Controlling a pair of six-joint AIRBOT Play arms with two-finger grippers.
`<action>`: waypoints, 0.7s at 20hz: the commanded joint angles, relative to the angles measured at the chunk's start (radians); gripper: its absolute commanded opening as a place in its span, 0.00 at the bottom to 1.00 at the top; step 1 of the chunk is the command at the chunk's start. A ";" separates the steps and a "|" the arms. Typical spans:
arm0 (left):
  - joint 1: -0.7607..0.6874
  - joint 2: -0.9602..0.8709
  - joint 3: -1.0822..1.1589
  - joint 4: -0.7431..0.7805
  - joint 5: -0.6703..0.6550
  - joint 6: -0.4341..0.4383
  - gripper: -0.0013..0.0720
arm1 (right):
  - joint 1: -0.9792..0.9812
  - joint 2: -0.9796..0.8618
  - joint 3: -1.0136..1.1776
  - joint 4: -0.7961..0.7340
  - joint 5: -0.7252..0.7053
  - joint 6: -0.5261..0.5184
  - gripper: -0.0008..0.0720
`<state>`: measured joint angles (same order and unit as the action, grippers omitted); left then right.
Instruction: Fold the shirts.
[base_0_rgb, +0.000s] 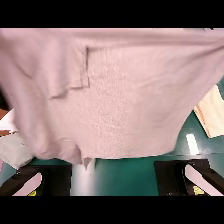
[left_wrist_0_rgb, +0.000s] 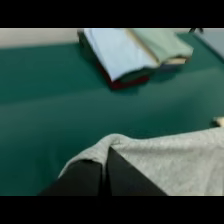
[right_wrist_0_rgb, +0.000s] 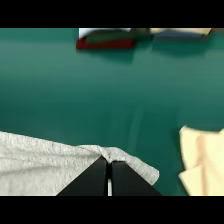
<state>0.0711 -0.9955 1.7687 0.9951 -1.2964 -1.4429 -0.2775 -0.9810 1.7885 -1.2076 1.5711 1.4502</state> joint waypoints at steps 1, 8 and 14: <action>0.000 -0.175 -0.211 -0.005 -0.025 0.025 0.05 | 0.089 -0.139 -0.174 -0.077 -0.014 0.000 0.03; 0.000 -0.550 -0.351 -0.011 0.143 0.117 0.05 | 0.185 -0.556 -0.214 -0.089 -0.169 0.016 0.03; 0.000 -0.586 -0.235 0.012 0.199 0.129 0.05 | 0.177 -0.711 0.056 -0.047 -0.169 0.011 0.03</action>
<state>0.0708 -1.5566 1.4906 0.9878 -1.1084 -1.3323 -0.1017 -1.6302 1.7493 -1.2636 1.4025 1.4624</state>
